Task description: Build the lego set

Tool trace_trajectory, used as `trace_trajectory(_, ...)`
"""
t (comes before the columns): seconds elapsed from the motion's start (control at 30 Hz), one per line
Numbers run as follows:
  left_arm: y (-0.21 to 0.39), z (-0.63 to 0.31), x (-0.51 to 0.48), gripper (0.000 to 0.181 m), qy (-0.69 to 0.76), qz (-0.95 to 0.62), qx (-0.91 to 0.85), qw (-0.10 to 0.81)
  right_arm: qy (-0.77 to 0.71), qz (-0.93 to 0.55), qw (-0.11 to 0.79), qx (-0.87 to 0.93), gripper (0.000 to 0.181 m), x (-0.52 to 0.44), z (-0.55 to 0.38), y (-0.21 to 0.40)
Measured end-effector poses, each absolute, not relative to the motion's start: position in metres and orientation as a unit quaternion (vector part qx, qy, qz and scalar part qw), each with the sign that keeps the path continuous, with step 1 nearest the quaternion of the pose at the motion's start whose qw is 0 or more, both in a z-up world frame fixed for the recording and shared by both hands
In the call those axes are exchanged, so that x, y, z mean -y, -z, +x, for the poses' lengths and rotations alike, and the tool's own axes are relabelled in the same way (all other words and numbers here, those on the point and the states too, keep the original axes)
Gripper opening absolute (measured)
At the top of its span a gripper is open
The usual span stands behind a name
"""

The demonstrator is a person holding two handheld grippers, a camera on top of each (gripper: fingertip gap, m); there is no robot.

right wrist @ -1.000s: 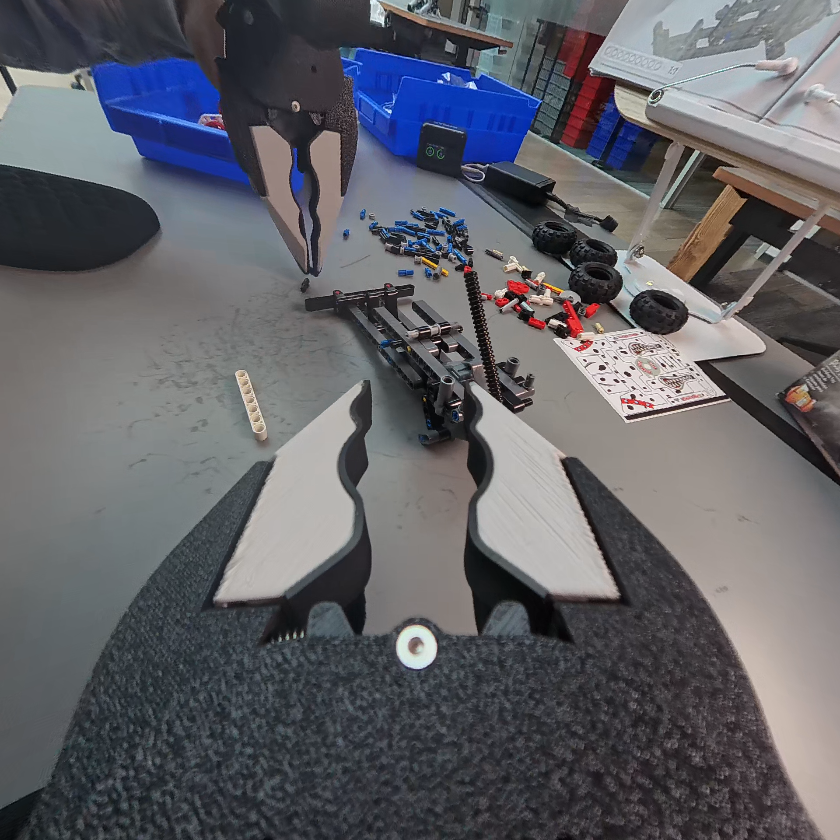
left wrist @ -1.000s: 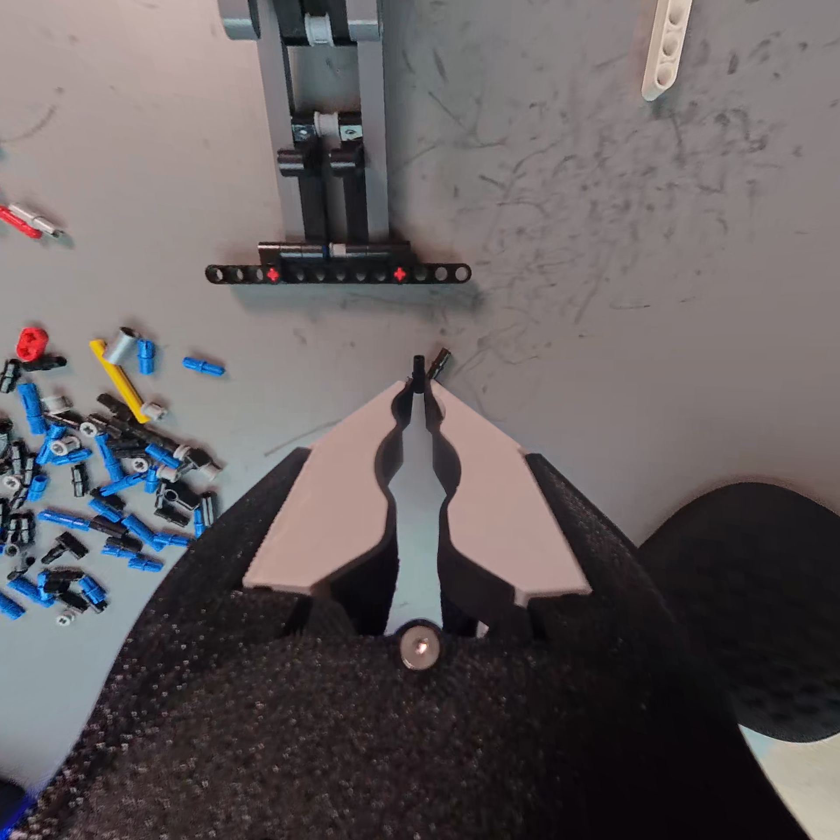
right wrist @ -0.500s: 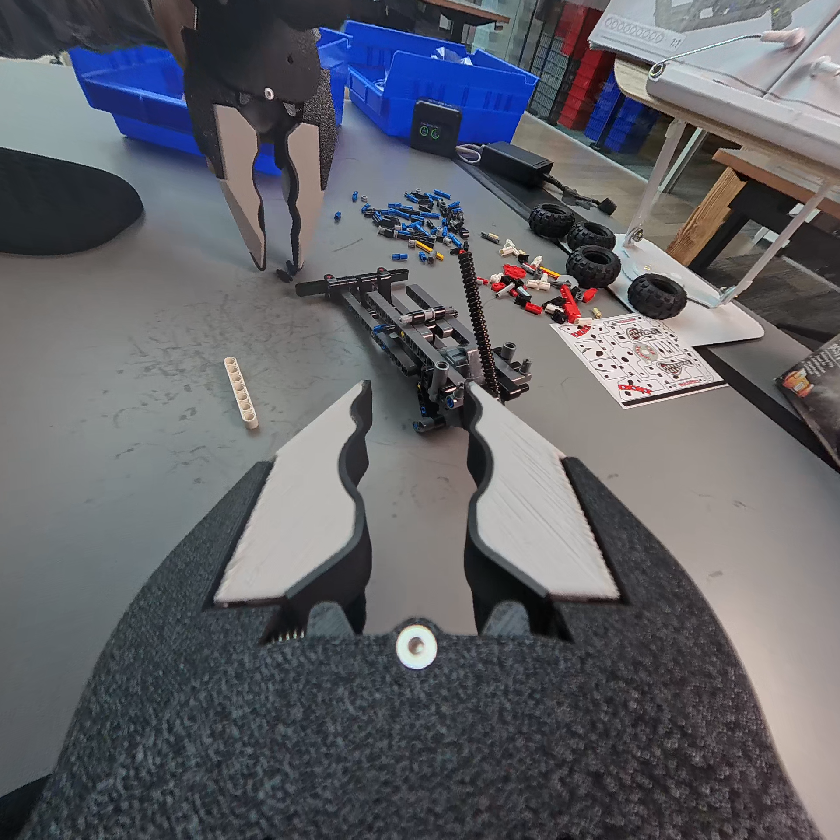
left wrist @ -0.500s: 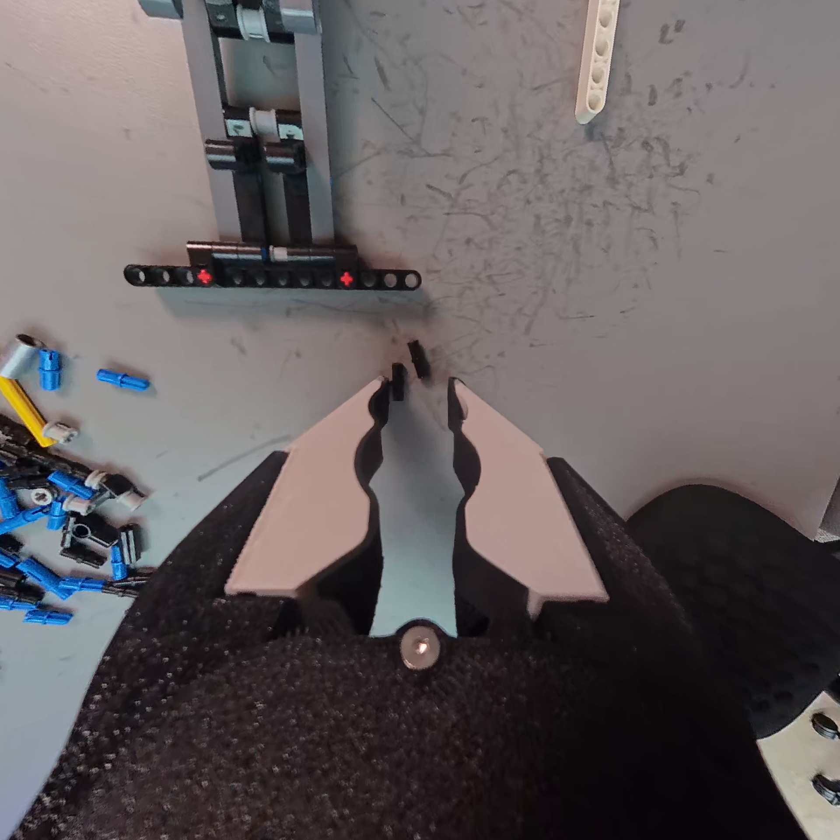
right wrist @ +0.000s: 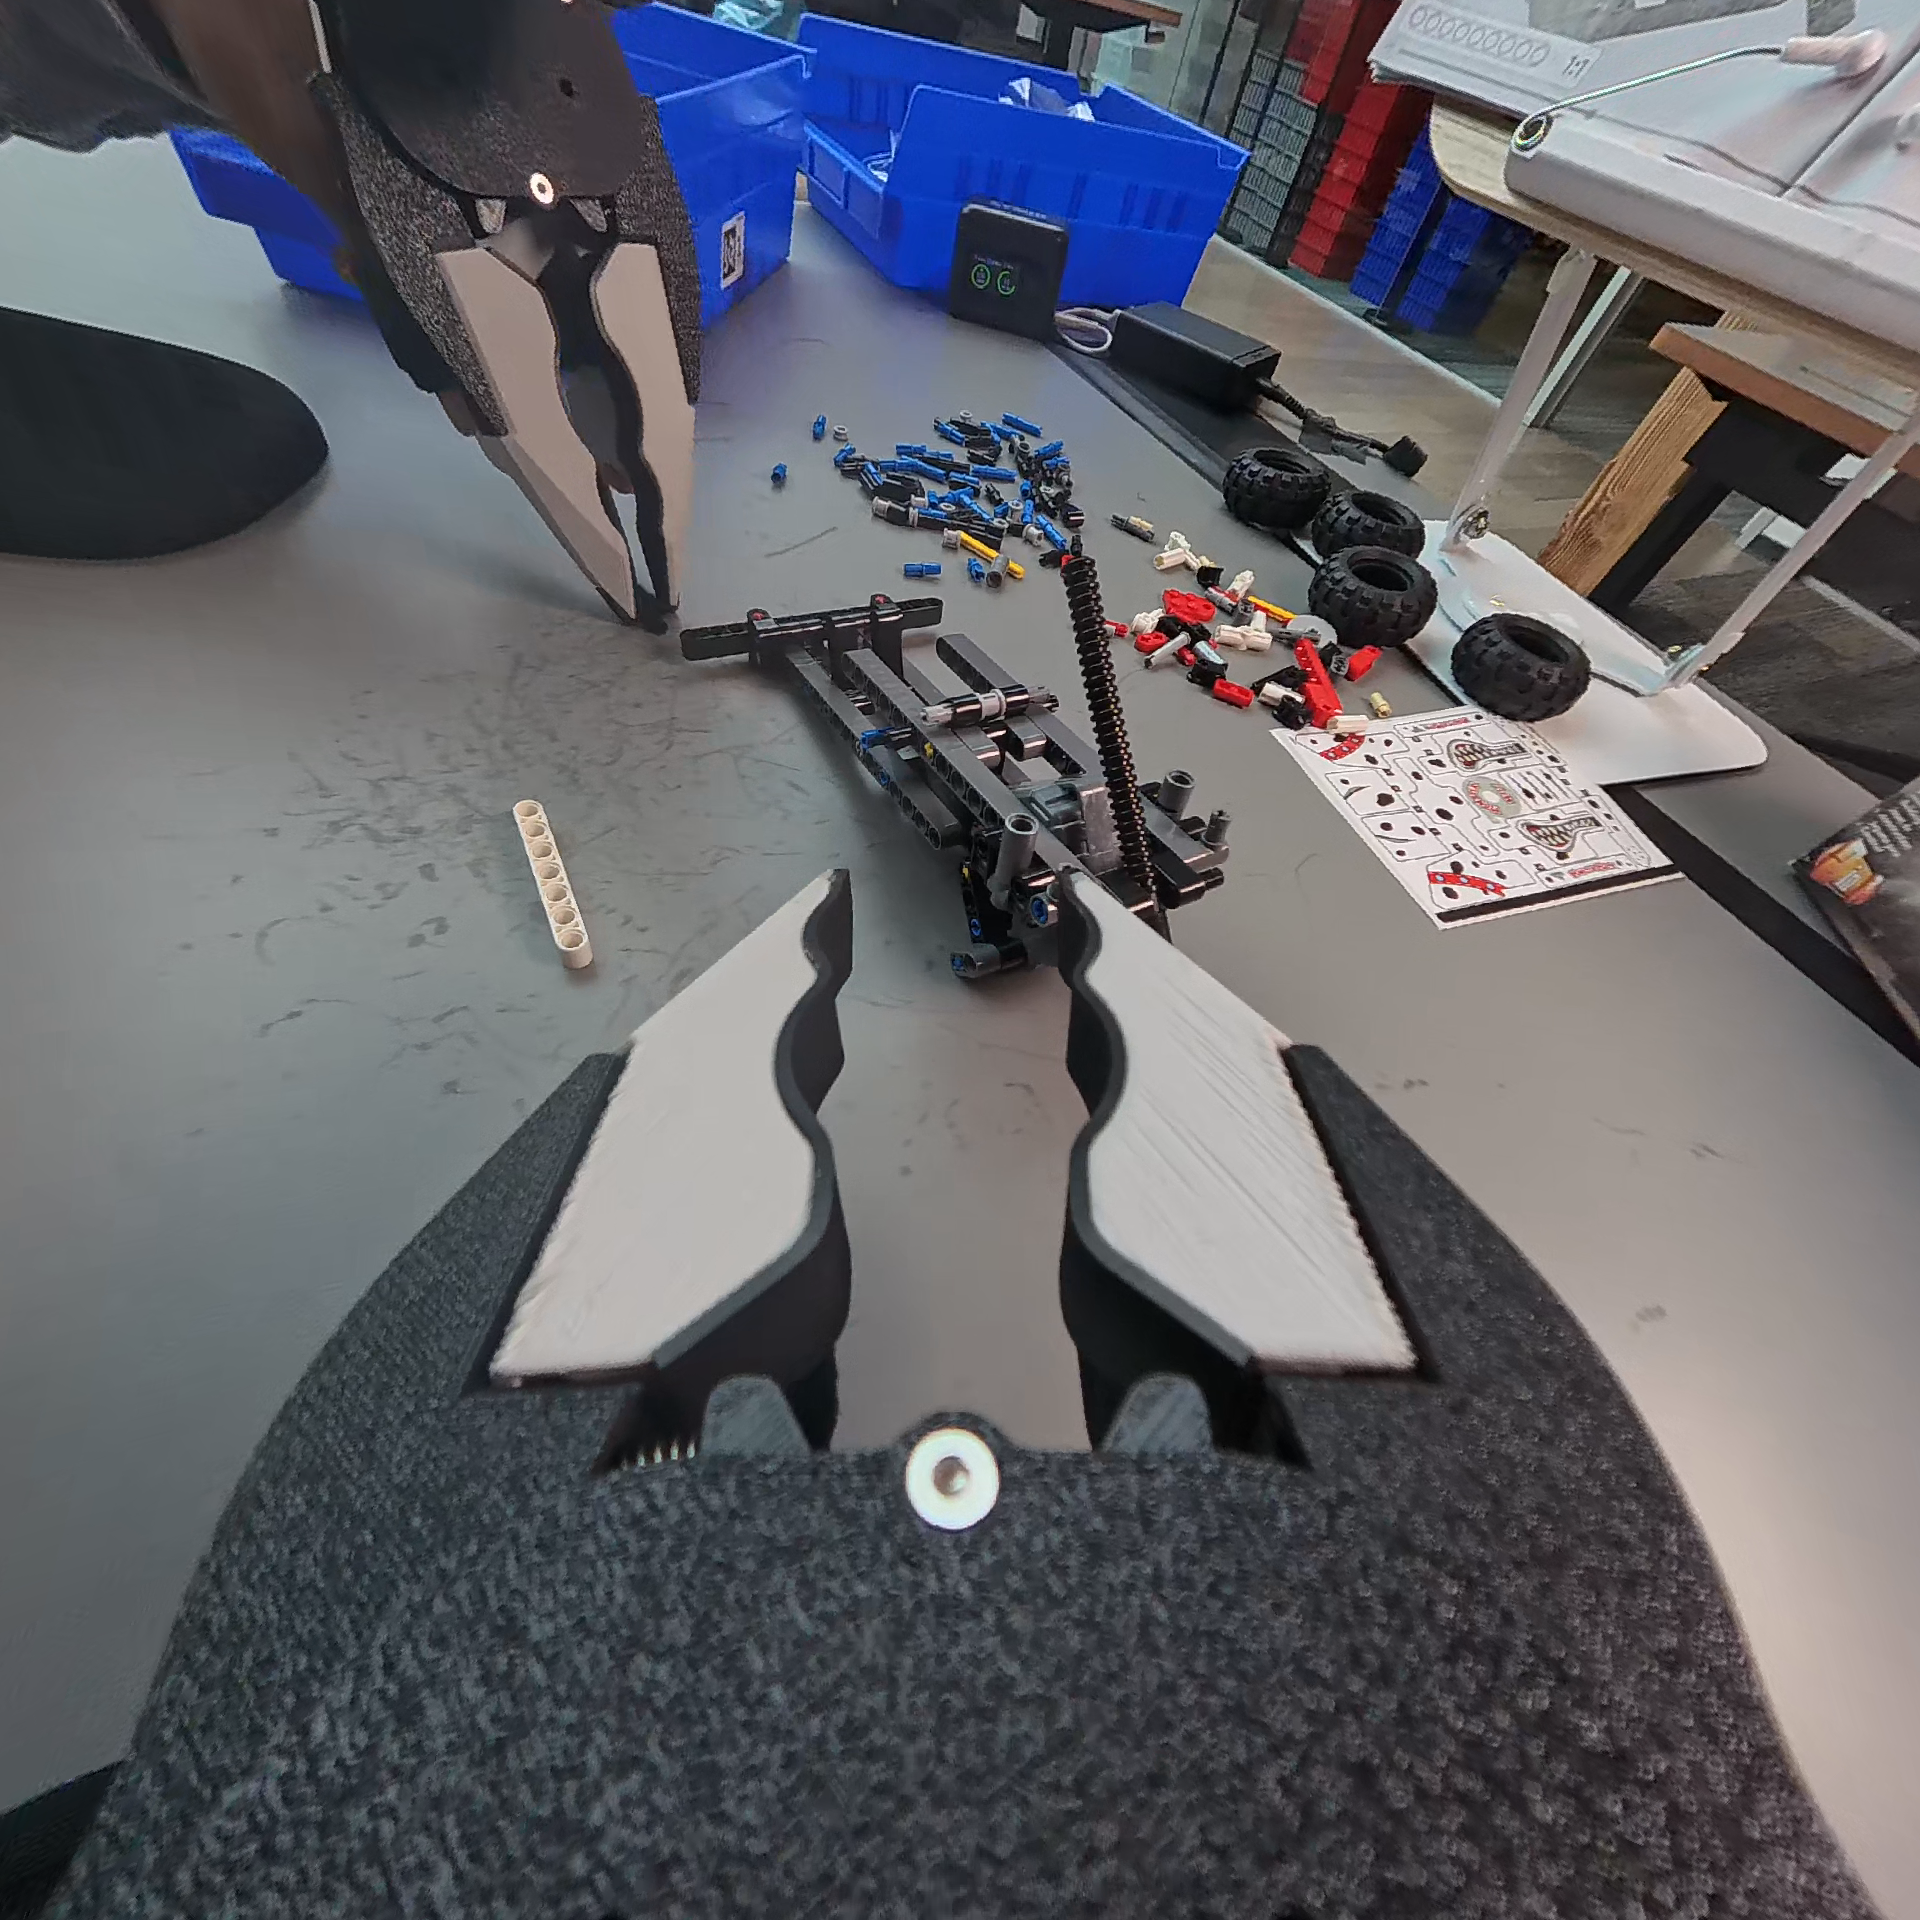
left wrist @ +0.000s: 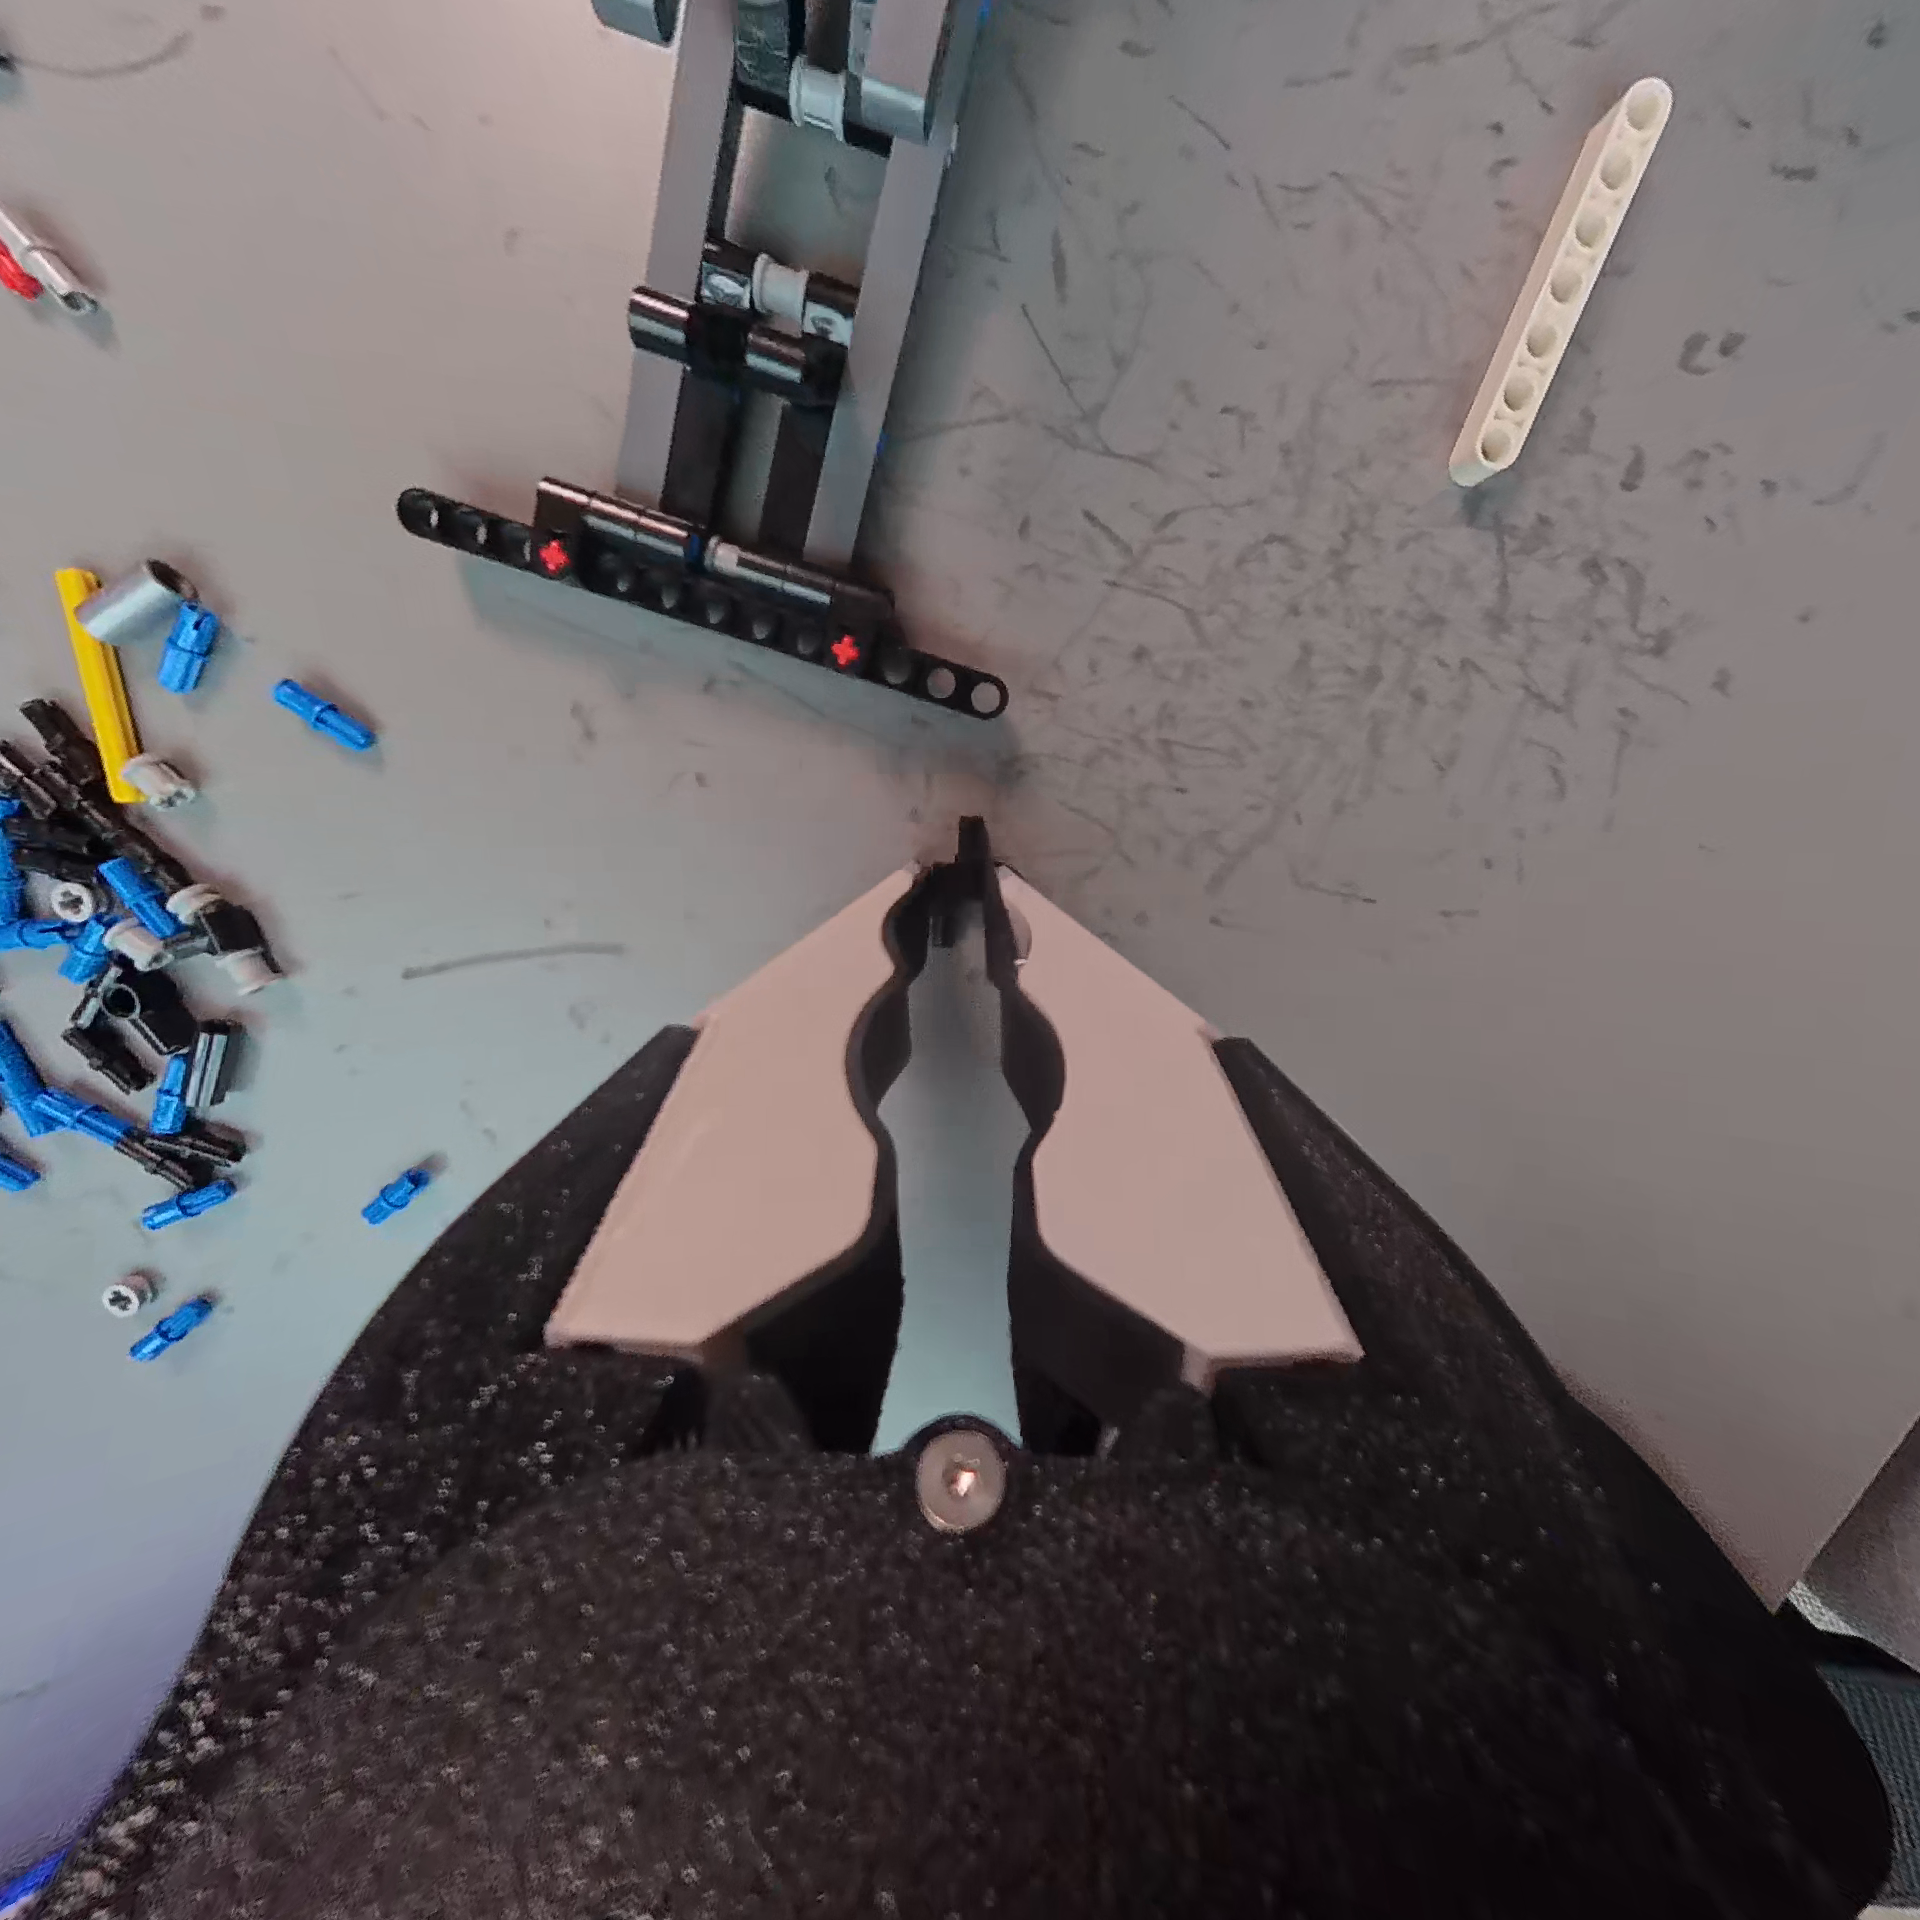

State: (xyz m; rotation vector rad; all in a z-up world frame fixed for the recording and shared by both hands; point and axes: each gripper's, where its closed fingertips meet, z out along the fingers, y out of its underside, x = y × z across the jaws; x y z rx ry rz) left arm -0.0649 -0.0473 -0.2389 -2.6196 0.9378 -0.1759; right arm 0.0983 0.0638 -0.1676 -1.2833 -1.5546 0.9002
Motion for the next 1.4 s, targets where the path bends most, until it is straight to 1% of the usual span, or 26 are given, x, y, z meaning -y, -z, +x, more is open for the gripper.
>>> trace_trajectory(0.13,0.238,-0.063,0.048,0.010,0.040,-0.919,-0.343,0.188,-0.360,-0.517,0.452,0.631,0.039,-0.063,0.098,0.167)
trace_trajectory(0.33,0.233,-0.026,0.055,0.010,0.078,-0.899,-0.374,0.213,-0.362,-0.517,0.454,0.628,0.038,-0.064,0.098,0.166)
trace_trajectory(0.5,0.236,0.005,0.055,0.010,0.104,-0.884,-0.399,0.222,-0.369,-0.511,0.436,0.642,0.039,-0.056,0.098,0.171)
trace_trajectory(0.7,0.238,0.009,0.052,0.010,0.121,-0.879,-0.398,0.232,-0.386,-0.491,0.396,0.673,0.039,-0.033,0.098,0.177)
trace_trajectory(1.0,0.238,0.009,0.052,0.010,0.126,-0.873,-0.396,0.256,-0.368,-0.497,0.387,0.684,0.039,-0.032,0.094,0.187)
trace_trajectory(1.03,0.238,0.009,0.052,0.012,0.125,-0.872,-0.396,0.260,-0.366,-0.498,0.386,0.685,0.039,-0.032,0.093,0.188)
trace_trajectory(1.07,0.238,0.008,0.050,0.017,0.122,-0.871,-0.395,0.267,-0.364,-0.498,0.385,0.686,0.039,-0.032,0.093,0.189)
trace_trajectory(1.17,0.228,0.007,0.045,0.028,0.137,-0.863,-0.380,0.305,-0.359,-0.497,0.383,0.691,0.039,-0.030,0.092,0.191)
trace_trajectory(1.3,0.193,0.004,0.034,0.040,0.168,-0.823,-0.348,0.417,-0.360,-0.492,0.382,0.695,0.039,-0.027,0.091,0.191)
trace_trajectory(1.4,0.169,0.001,0.029,0.034,0.199,-0.787,-0.313,0.493,-0.374,-0.488,0.377,0.692,0.040,-0.021,0.086,0.188)
